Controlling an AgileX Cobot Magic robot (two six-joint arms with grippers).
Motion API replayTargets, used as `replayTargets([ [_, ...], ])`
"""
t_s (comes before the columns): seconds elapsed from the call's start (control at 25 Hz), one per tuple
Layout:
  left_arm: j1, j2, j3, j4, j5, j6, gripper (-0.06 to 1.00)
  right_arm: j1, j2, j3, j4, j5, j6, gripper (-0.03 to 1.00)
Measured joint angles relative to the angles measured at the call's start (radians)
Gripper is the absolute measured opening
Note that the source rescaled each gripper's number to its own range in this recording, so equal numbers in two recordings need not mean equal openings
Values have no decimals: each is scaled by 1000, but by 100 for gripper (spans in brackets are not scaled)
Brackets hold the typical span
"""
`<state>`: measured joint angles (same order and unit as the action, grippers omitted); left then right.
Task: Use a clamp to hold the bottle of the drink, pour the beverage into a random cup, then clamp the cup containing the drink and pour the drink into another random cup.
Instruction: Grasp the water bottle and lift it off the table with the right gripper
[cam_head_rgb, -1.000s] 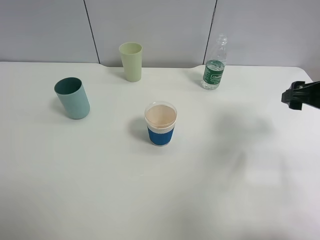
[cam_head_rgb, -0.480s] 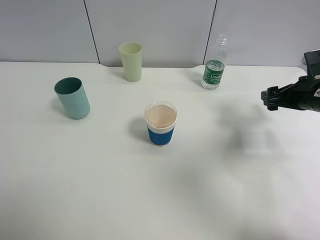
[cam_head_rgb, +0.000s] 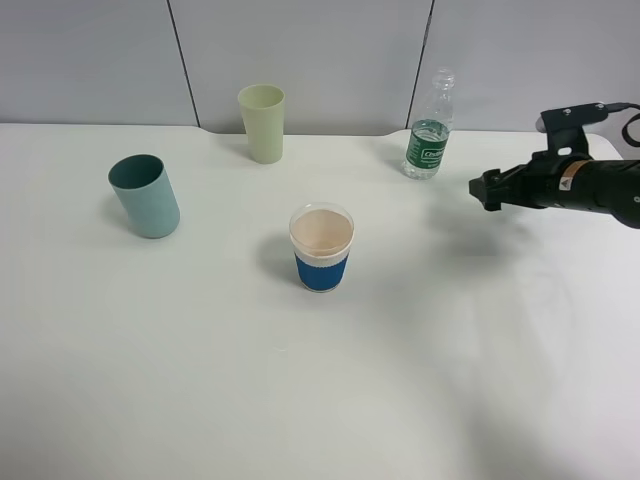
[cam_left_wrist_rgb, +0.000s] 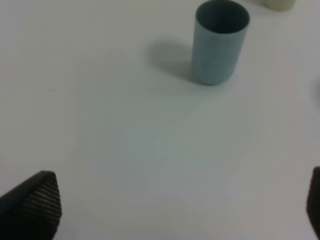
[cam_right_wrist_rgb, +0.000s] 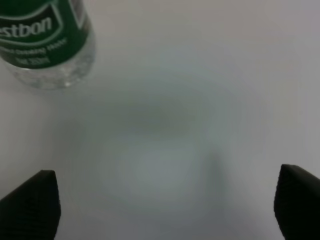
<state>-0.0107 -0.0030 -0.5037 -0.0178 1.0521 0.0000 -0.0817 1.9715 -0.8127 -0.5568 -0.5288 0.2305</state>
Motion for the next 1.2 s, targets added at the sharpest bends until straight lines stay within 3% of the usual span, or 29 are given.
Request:
replayTargets([
  [0.24, 0, 0, 0, 0, 0, 0, 100, 40, 70, -150, -154, -4, 58, 75],
  [0.72, 0, 0, 0, 0, 0, 0, 100, 118, 244, -386, -291, -39, 87, 75],
  [1.2, 0, 0, 0, 0, 0, 0, 100, 155, 298, -438, -310, -108, 83, 75],
])
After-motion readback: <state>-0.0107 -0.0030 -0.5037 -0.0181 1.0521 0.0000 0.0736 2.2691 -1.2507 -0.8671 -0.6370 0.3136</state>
